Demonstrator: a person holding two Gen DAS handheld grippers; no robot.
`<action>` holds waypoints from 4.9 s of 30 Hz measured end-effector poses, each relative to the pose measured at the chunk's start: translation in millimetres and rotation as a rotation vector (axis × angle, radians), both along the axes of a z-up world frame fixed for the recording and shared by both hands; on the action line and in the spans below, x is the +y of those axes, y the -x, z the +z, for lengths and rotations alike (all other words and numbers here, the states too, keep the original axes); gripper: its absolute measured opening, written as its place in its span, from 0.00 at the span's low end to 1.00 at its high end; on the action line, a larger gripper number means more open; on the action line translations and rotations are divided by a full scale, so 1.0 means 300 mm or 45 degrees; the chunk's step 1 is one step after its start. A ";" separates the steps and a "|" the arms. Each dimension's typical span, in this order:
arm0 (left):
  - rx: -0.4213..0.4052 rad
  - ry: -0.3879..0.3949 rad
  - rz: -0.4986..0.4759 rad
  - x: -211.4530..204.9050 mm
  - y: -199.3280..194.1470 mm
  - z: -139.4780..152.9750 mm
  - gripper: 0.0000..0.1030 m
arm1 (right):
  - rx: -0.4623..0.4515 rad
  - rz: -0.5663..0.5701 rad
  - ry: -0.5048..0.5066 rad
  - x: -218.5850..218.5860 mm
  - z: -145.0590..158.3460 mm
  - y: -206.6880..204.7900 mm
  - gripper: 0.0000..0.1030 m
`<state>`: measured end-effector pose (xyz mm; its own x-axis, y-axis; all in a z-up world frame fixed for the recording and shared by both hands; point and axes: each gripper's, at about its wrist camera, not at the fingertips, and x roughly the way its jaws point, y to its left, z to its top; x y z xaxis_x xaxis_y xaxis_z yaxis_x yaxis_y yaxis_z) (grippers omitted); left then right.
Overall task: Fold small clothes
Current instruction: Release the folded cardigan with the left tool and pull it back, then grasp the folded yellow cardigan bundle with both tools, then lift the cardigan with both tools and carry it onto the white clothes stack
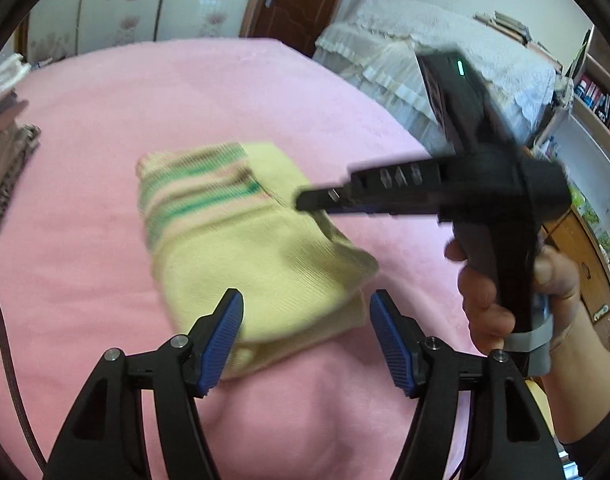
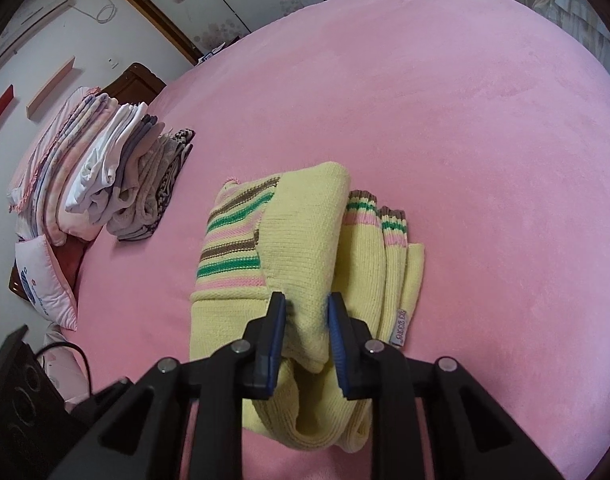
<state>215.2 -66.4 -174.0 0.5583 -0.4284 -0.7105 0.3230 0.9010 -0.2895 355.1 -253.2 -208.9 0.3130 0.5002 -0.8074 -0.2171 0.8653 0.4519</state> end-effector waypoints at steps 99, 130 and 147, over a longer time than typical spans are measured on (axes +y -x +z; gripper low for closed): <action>0.091 -0.095 0.085 0.027 0.030 -0.146 0.77 | -0.103 -0.257 0.174 -0.067 -0.121 0.172 0.20; 0.316 0.242 0.253 0.078 -0.300 -0.275 0.85 | 0.033 -0.196 -0.003 -0.083 -0.156 0.075 0.74; 0.358 0.299 0.240 0.074 -0.299 -0.362 0.85 | 0.117 -0.131 -0.238 -0.149 -0.255 0.044 0.70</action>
<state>304.8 -44.1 -282.6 0.4404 -0.5061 -0.7416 0.0376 0.8357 -0.5479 342.0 -298.0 -285.4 0.2996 0.6126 -0.7314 -0.0824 0.7803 0.6199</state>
